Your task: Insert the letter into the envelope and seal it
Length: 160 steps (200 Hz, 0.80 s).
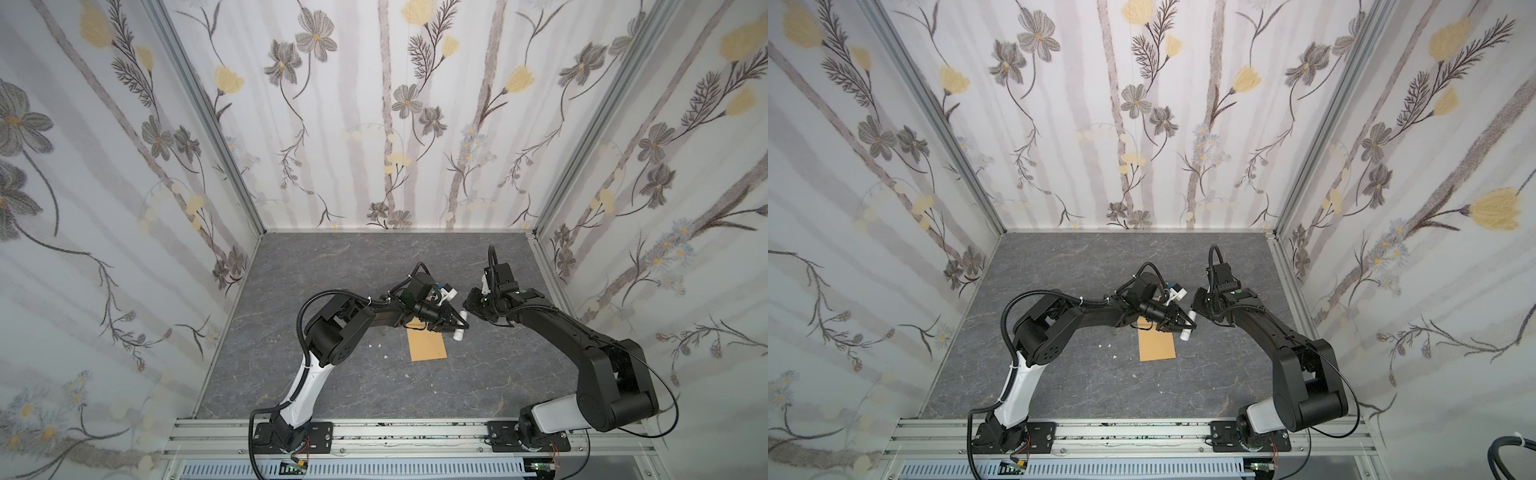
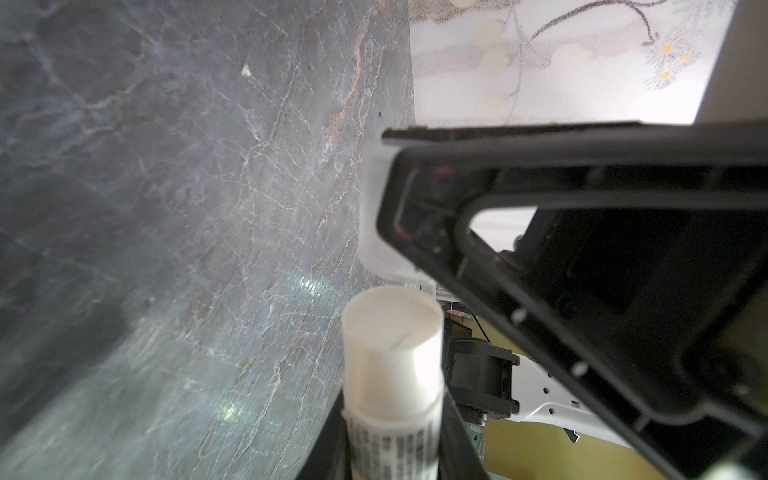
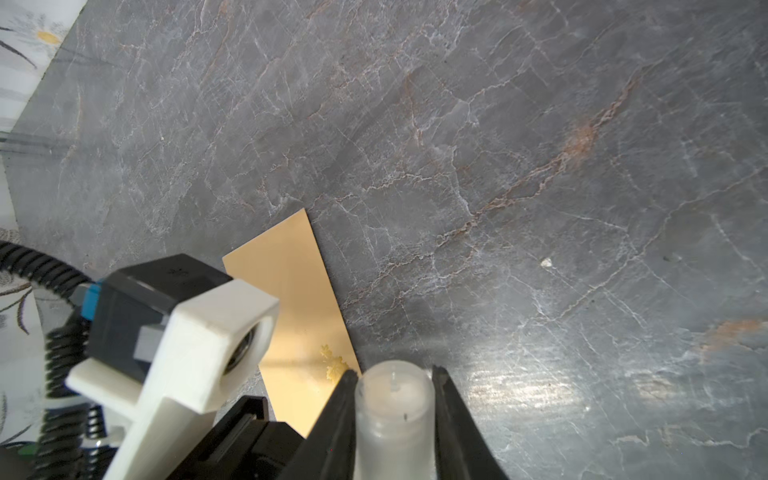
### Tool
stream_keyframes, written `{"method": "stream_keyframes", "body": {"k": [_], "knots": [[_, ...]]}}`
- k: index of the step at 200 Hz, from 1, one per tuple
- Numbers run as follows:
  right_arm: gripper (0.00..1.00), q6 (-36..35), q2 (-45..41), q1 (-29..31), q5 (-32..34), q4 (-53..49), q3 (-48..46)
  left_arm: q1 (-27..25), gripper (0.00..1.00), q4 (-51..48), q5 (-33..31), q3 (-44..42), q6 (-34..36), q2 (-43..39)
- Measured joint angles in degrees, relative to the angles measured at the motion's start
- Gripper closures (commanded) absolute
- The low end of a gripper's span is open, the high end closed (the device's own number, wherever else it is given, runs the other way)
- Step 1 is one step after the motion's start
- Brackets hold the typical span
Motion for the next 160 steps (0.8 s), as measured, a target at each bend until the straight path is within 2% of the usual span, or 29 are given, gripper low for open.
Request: {"method": "stream_keyframes", "body": {"k": [160], "knots": [[0.69, 0.39, -0.07, 0.28, -0.31, 0.44, -0.5, 0.17, 1.0, -0.02, 0.63, 1.9, -0.42, 1.29]]}}
